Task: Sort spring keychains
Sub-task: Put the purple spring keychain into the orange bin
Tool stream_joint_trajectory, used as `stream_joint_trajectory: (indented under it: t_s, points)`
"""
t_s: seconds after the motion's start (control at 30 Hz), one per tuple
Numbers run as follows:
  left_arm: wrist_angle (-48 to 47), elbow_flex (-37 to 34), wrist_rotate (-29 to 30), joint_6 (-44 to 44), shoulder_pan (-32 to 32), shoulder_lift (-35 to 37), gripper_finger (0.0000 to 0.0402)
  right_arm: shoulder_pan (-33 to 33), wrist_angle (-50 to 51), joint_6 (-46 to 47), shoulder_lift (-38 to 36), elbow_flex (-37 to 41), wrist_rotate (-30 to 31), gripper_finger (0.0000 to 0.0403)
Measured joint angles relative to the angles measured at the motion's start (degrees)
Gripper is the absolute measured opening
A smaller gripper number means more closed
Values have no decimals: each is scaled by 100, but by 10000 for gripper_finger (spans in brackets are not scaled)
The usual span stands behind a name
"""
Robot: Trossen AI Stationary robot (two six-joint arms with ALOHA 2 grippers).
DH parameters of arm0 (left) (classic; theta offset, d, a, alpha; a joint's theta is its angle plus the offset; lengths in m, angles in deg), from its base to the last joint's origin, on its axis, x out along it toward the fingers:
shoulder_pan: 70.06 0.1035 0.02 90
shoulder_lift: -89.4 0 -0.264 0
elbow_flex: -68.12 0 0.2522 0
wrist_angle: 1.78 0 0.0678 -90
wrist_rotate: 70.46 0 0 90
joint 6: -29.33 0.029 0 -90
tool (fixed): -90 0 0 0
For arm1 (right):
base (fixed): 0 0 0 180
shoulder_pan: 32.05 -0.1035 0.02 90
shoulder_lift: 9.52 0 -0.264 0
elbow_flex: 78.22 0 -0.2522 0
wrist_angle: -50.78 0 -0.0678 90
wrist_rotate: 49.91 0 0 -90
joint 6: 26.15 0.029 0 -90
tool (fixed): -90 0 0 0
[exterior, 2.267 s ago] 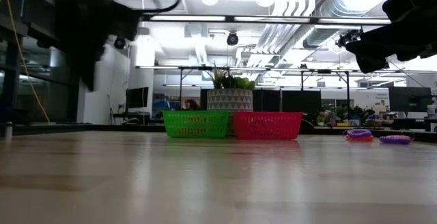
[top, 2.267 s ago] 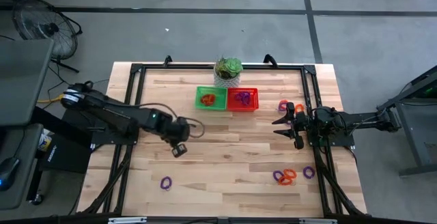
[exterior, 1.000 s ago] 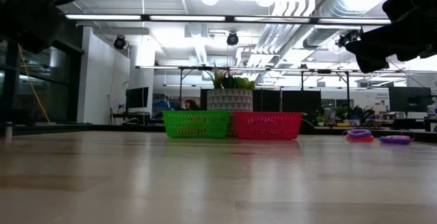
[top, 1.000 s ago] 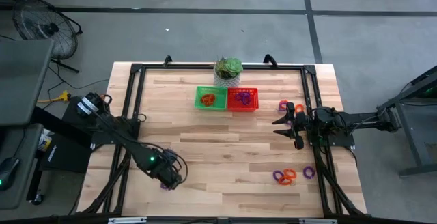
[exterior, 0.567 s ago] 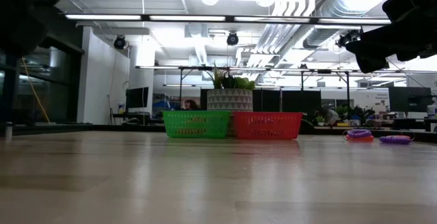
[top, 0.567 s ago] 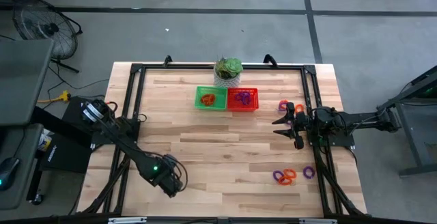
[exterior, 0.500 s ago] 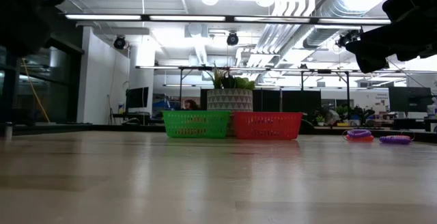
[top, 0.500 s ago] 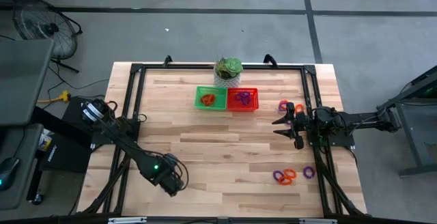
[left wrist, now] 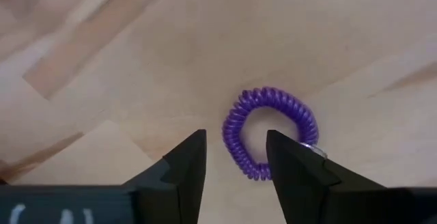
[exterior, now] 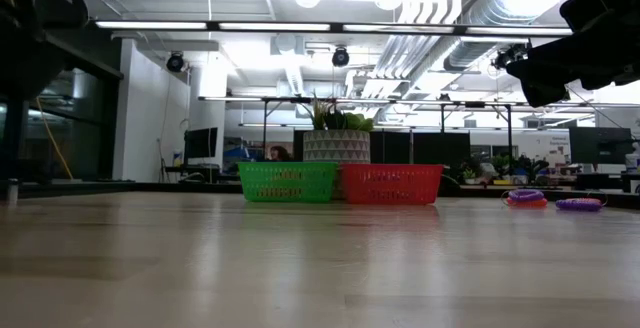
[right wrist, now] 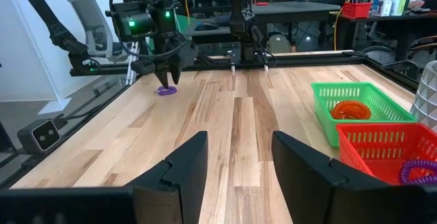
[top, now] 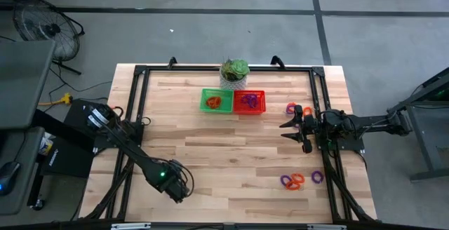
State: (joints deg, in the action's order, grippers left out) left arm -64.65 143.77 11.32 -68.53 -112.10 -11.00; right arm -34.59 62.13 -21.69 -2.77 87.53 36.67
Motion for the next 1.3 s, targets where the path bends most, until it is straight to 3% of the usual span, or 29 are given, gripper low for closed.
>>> stream_joint_trajectory:
  t_s: [0.23, 0.63, 0.77, 1.0, 1.3]
  points:
    - [-29, -30, -48, 11, 4, -84, 151, 0, 0, 1, 0, -1, 0, 162]
    - [701, -484, -239, -141, 9, -54, 147, 0, 0, 1, 0, -2, 0, 159]
    - [741, -485, -234, -149, 9, -59, 114, 0, 1, 1, 0, -1, 0, 163]
    - [783, -485, -169, -121, 7, -66, 18, 0, 0, 1, 0, 0, 0, 157]
    - [722, -437, -45, 75, 26, -74, 5, 0, 0, 1, 0, 0, 0, 162]
